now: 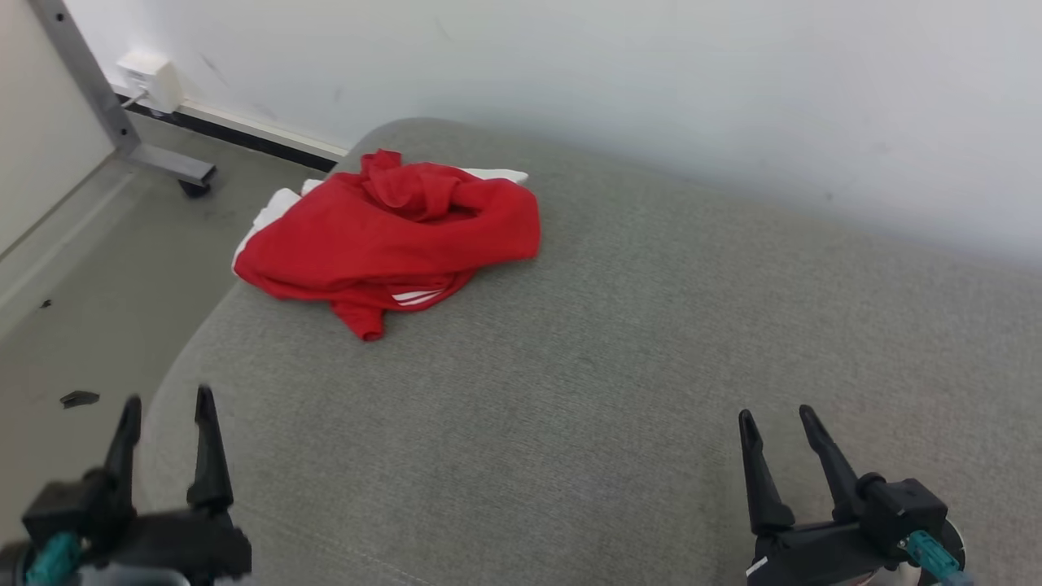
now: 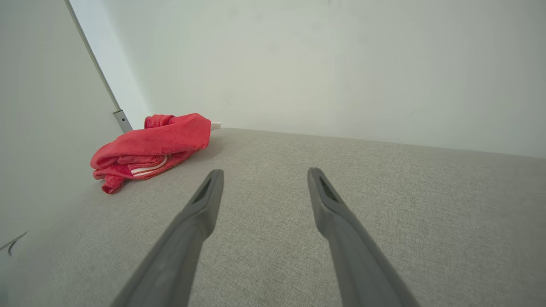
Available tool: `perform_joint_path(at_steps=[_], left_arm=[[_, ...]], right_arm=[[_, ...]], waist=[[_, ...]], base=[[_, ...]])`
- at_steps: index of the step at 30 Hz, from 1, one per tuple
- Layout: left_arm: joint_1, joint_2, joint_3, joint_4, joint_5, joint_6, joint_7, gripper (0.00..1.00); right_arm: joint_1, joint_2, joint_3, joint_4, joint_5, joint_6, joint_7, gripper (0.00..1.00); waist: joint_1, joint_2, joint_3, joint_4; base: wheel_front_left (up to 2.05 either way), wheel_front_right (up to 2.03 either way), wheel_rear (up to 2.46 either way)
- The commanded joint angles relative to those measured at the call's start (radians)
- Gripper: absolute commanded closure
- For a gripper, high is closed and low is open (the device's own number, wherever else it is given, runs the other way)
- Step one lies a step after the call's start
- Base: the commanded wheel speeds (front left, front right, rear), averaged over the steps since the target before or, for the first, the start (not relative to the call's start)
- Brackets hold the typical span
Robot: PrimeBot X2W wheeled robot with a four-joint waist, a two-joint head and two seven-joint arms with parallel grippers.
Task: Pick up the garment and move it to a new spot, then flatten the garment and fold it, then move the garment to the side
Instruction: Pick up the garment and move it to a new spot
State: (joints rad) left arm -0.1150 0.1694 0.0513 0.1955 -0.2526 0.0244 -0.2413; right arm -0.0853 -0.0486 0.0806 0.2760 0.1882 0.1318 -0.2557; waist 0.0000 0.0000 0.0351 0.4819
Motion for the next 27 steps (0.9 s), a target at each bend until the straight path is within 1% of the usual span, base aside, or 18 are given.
perform_joint_path(at_steps=[1,6,10,15,18,19,20,23,27], left_arm=[[-0.042,0.011,-0.001,0.001,-0.009,-0.006,0.004,0.00],[-0.167,0.036,0.007,0.018,-0.025,-0.024,0.010,0.00],[-0.279,0.062,0.014,0.040,-0.041,-0.040,0.017,0.00],[-0.413,0.100,0.042,0.055,-0.071,-0.047,0.028,0.00],[-0.483,0.135,0.064,0.068,-0.085,-0.046,0.045,0.00],[-0.508,0.144,0.066,0.079,-0.088,-0.050,0.050,0.00],[-0.508,0.144,0.066,0.079,-0.088,-0.050,0.050,0.00],[-0.573,0.184,0.083,0.116,-0.095,-0.059,0.067,0.00],[-0.643,0.221,0.087,0.193,-0.111,-0.075,0.097,0.00]], right_arm=[[-0.013,-0.003,-0.008,-0.007,-0.010,-0.002,0.003,0.00],[-0.036,-0.003,-0.027,-0.032,-0.043,-0.002,0.016,0.00],[-0.061,-0.012,-0.048,-0.060,-0.063,-0.002,0.029,0.00],[-0.093,-0.030,-0.076,-0.107,-0.086,-0.002,0.041,0.00],[-0.108,-0.037,-0.092,-0.134,-0.098,-0.002,0.045,0.00],[-0.109,-0.039,-0.105,-0.142,-0.101,-0.002,0.044,0.00],[-0.109,-0.039,-0.105,-0.142,-0.101,-0.002,0.044,0.00],[-0.119,-0.037,-0.121,-0.159,-0.109,-0.002,0.043,0.00],[-0.124,-0.037,-0.138,-0.170,-0.110,-0.002,0.039,0.00]], waist=[[0.0000,0.0000,0.028,-0.031],[0.0000,0.0000,0.088,-0.088],[0.0000,0.0000,0.153,-0.147],[0.0000,0.0000,0.245,-0.238],[0.0000,0.0000,0.293,-0.293],[0.0000,0.0000,0.304,-0.307],[0.0000,0.0000,0.304,-0.307],[0.0000,0.0000,0.335,-0.352],[0.0000,0.0000,0.356,-0.389]], base=[[0.00,0.00,0.00],[0.00,0.00,0.00],[0.00,0.00,0.00],[0.00,0.00,0.00],[0.00,0.00,0.00],[0.00,0.00,0.00],[0.00,0.00,0.00],[0.00,0.00,0.00],[0.00,0.00,0.00]])
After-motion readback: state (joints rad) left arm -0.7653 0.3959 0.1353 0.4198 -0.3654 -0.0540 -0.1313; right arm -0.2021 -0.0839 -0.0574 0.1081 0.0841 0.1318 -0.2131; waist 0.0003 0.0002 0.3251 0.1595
